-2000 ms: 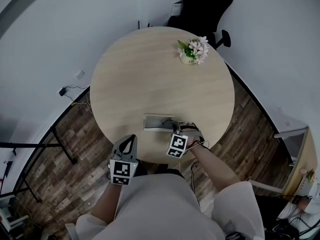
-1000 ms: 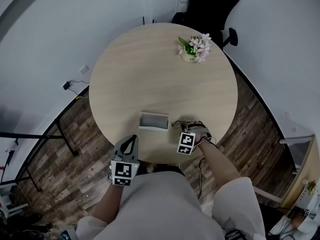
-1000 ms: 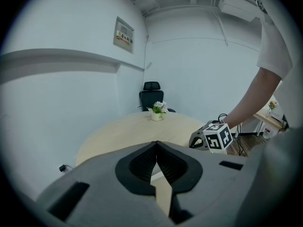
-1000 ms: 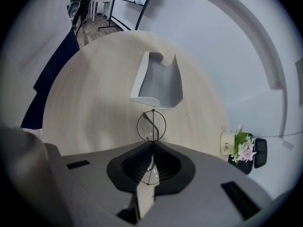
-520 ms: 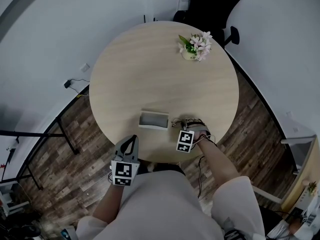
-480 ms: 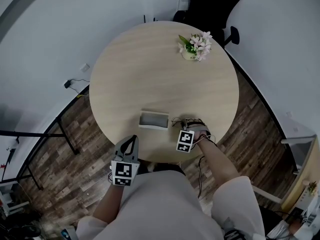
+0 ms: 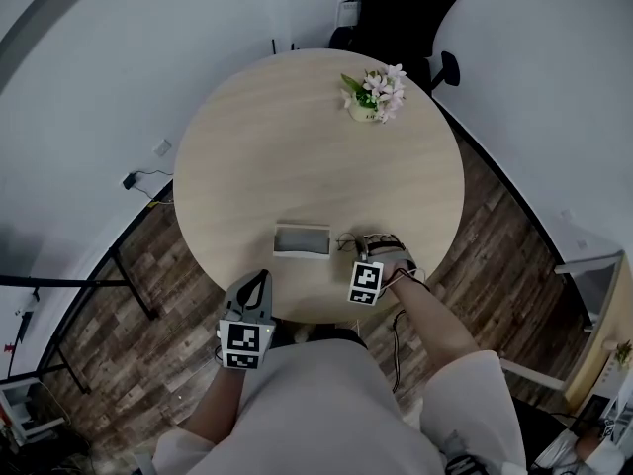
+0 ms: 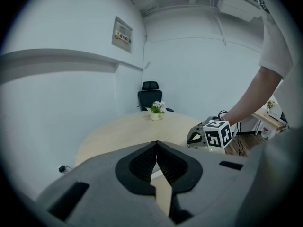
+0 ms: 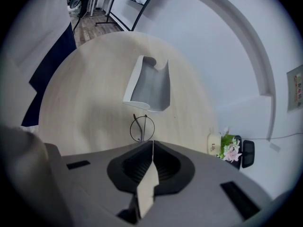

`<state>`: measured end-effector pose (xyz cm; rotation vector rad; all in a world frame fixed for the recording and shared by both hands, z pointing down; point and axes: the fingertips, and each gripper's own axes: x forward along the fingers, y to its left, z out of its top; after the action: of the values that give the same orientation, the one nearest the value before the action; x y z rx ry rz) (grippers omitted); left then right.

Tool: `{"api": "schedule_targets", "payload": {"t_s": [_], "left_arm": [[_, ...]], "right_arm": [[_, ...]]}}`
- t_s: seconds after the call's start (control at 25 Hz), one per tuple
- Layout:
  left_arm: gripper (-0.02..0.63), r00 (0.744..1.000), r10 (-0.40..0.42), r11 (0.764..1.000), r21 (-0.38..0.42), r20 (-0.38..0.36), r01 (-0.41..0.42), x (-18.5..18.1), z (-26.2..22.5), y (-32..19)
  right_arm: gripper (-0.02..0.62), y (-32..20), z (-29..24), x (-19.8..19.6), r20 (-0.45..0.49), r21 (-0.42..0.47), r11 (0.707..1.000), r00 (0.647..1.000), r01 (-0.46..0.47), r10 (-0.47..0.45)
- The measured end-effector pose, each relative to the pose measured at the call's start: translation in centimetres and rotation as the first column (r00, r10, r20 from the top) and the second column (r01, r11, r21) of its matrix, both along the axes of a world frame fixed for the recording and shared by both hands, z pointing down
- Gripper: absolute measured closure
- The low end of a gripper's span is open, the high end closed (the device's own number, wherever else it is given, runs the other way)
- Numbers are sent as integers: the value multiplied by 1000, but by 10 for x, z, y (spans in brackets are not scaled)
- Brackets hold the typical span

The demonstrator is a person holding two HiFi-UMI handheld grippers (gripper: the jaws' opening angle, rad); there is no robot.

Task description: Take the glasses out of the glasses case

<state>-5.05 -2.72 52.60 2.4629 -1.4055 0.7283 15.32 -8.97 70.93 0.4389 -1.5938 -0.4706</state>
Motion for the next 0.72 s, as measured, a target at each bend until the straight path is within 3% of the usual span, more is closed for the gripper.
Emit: {"api": "schedule_targets", "payload": {"t_s": [0.24,0.44,0.56,0.72], "left_arm": [[601,1000,27,999,22,-10,-27,-8,-8,-3],[601,999,46,998,43,-23,-45,-21,-18,-6],[601,998,61,996,61,-28,-60,-30,-26,-5],[601,996,73,995,74,-44,-70,-43,-29,-5]], "right_arm": [[581,8,-35,-12,91,41,994,991,-99,95],[581,15,-73,-33,285,36,961,924,-275,254],[582,22,-102,-51,433,3,922,832,-387,347],[581,34,-139,-67,622,-75,831,626,-552,472]]}}
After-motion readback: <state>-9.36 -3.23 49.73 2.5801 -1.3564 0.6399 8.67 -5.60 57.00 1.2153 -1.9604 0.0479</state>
